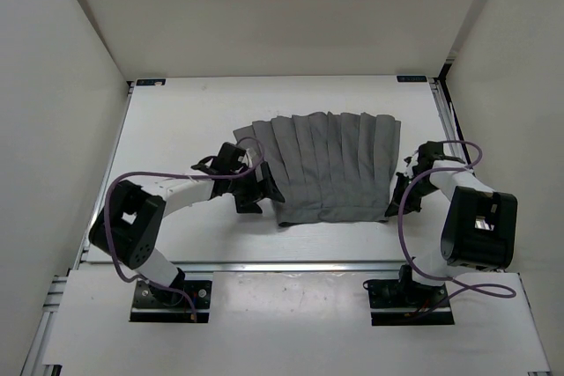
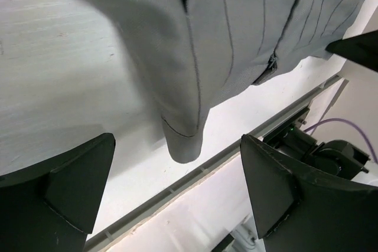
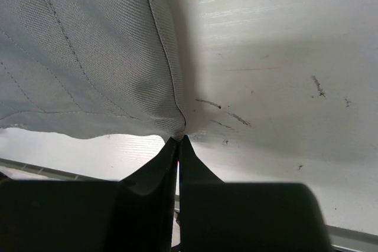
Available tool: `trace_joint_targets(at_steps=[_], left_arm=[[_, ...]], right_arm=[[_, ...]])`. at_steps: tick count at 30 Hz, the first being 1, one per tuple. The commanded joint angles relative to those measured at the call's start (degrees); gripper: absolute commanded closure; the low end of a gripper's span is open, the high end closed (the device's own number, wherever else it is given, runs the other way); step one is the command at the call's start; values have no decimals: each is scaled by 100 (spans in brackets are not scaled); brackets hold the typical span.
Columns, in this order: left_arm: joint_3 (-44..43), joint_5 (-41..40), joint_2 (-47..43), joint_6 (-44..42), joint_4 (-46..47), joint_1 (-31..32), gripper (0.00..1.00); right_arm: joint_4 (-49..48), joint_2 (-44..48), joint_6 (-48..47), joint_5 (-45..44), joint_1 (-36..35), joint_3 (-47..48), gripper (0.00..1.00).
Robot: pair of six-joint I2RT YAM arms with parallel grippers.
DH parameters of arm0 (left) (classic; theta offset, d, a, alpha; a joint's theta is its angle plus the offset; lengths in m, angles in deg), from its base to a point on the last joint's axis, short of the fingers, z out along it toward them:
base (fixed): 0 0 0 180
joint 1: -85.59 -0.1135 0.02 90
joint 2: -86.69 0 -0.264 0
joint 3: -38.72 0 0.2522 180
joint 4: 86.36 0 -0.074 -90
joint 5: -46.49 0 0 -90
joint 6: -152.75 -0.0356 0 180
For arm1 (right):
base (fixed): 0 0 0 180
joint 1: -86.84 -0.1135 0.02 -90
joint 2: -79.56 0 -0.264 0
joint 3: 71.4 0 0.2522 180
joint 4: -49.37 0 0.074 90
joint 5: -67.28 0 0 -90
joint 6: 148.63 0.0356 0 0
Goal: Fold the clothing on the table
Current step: Fold the skirt
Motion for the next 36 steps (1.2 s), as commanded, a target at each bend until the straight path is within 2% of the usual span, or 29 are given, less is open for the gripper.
trace_joint_targets(at_steps=[1, 6, 10, 14, 19, 22, 26, 28, 30, 31, 32, 33, 36], left_arm=[[-306, -29, -115, -334, -145, 166, 1], [-956, -213, 369, -580, -575, 815, 1], [-1079, -512, 518, -668, -979, 1045, 1], [-1221, -635, 432, -774, -1314, 1037, 1], [-1238, -293, 62, -695, -1358, 607, 1], [-1116, 540, 44, -424, -702, 527, 2], [-957, 1060, 281, 34, 267, 702, 1], [-931, 1105, 413, 165, 662, 825, 9], [-756, 1219, 492, 350, 961, 817, 33], [-659, 1254, 553, 464, 1084, 799, 63], [-623, 1315, 554, 500, 1077, 773, 79], [-562, 1246, 606, 483, 1051, 790, 86], [-509, 1036, 685, 220, 788, 755, 93]], right_arm=[[67, 108, 89, -145, -54, 43, 100], [50, -33, 89, -162, -1, 149, 100], [67, -69, 89, -197, -10, 289, 100], [5, -60, 89, -198, -36, 254, 100], [-12, -51, 36, -215, -27, 184, 100], [5, -42, 45, -198, -1, 166, 100], [5, -60, 54, -215, -10, 149, 100], [5, -86, 62, -241, 34, 210, 100], [-12, -121, 54, -251, 69, 193, 100], [-21, -113, 36, -277, 87, 193, 100], [-56, -165, 27, -268, 104, 175, 100], [-56, -130, 36, -259, 104, 149, 100], [-39, -157, 1, -259, 122, 218, 100]])
